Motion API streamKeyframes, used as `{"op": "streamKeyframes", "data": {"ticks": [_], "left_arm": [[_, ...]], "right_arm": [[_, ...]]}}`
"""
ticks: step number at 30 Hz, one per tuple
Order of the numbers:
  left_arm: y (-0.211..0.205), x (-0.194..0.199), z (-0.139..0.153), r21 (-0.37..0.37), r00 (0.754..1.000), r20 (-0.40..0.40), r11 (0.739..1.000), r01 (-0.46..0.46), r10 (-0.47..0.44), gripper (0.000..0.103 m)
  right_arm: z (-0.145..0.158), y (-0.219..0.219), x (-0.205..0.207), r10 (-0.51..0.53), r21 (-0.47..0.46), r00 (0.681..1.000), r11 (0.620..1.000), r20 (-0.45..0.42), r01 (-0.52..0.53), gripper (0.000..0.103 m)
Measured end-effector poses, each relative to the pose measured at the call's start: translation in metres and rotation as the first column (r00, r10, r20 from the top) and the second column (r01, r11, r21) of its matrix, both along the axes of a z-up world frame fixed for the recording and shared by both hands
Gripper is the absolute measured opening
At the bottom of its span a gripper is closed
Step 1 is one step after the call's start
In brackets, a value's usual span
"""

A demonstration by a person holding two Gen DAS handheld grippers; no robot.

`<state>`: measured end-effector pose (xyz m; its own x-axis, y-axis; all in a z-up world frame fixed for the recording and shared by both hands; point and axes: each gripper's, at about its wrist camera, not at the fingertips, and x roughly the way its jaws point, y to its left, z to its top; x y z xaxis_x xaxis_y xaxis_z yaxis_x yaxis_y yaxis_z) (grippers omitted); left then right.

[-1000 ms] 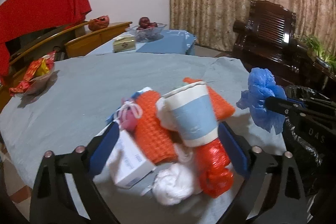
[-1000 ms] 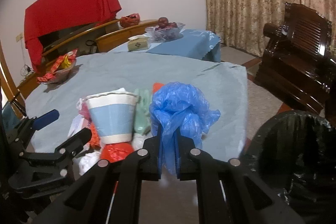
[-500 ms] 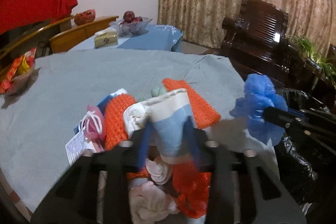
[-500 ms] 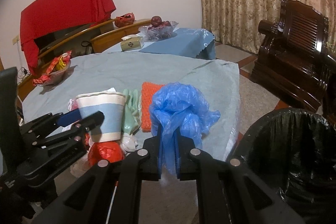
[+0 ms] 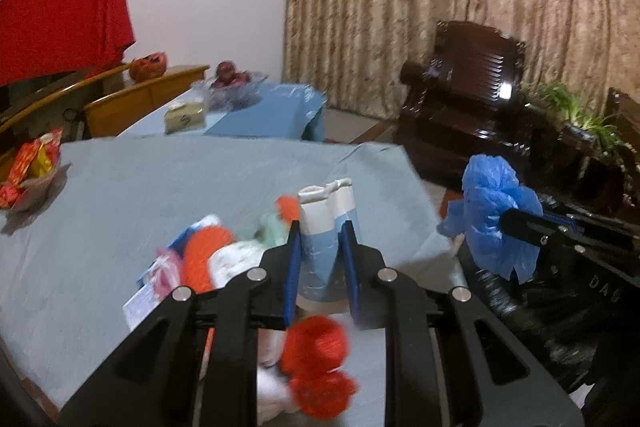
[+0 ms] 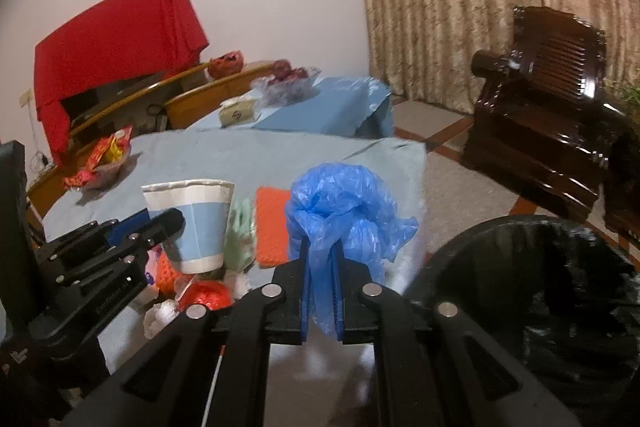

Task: Collect trash
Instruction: 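Carry the blue bag over the black bin and open the right gripper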

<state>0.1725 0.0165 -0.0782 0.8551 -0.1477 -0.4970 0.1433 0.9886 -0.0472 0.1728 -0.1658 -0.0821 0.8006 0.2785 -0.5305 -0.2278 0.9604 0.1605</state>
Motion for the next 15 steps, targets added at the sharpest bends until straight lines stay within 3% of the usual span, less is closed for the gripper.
{"op": "streamKeyframes", "data": {"ticks": [6, 15], "left_arm": [[-0.050, -0.002, 0.013, -0.029, 0.993, 0.011, 0.993, 0.116, -0.116, 0.019], [-0.142, -0.006, 0.009, -0.066, 0.953, -0.023, 0.952, 0.299, -0.301, 0.019]], "right_arm": [[0.010, -0.047, -0.022, -0.105, -0.008, 0.994, 0.994, 0.015, 0.105, 0.009], [0.004, -0.127, -0.054, -0.285, -0.036, 0.958, 0.958, -0.007, 0.285, 0.009]]}}
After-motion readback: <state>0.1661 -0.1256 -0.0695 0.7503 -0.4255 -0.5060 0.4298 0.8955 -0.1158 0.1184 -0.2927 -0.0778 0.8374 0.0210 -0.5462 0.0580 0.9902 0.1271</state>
